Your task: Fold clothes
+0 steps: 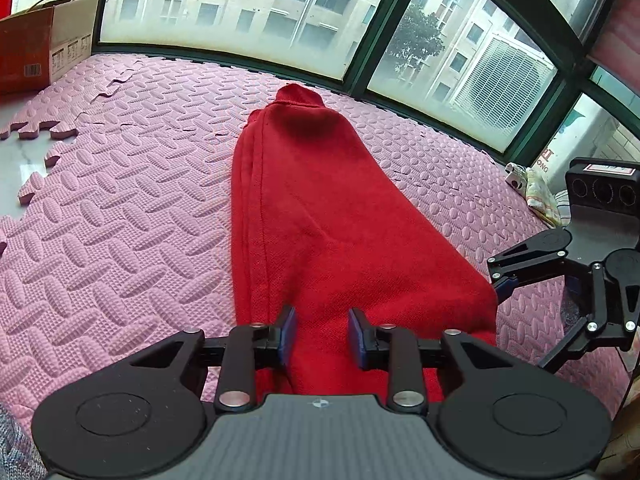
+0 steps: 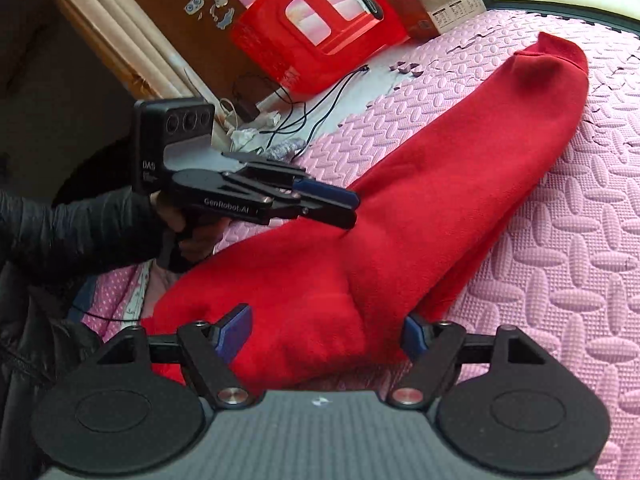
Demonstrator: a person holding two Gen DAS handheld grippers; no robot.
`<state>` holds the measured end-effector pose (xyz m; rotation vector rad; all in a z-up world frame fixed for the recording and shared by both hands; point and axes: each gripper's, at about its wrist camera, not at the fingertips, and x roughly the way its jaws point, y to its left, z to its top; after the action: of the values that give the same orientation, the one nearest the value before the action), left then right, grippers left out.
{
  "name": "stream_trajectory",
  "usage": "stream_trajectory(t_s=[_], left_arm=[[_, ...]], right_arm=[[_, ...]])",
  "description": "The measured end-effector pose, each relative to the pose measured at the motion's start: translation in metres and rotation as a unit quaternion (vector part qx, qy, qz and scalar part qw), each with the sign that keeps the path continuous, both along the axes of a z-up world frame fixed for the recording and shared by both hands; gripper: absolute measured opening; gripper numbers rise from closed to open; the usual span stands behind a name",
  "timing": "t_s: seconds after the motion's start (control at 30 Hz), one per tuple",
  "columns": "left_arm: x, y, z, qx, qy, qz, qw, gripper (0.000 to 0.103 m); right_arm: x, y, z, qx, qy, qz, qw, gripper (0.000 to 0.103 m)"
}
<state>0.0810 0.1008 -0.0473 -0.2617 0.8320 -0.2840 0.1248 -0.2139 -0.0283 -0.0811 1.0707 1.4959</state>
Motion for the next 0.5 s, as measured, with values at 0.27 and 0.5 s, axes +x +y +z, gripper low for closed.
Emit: stream_trajectory(t_s=[0.27,0.5], left_arm=[[-0.004,-0.004,0.009,0.004,-0.009,-0.021,0.9997,0.031],[-0.016,-0.011,0.027,-0.011,-0.027,-0.04,0.9988,0.041]], right_arm=[[-0.016,-0.014,0.007,-0.047,-0.047,-0.019,0.998,0.077],[-0.044,-0.023,0.033,-0.026,-0.141,-0.117,0.983,0.074]])
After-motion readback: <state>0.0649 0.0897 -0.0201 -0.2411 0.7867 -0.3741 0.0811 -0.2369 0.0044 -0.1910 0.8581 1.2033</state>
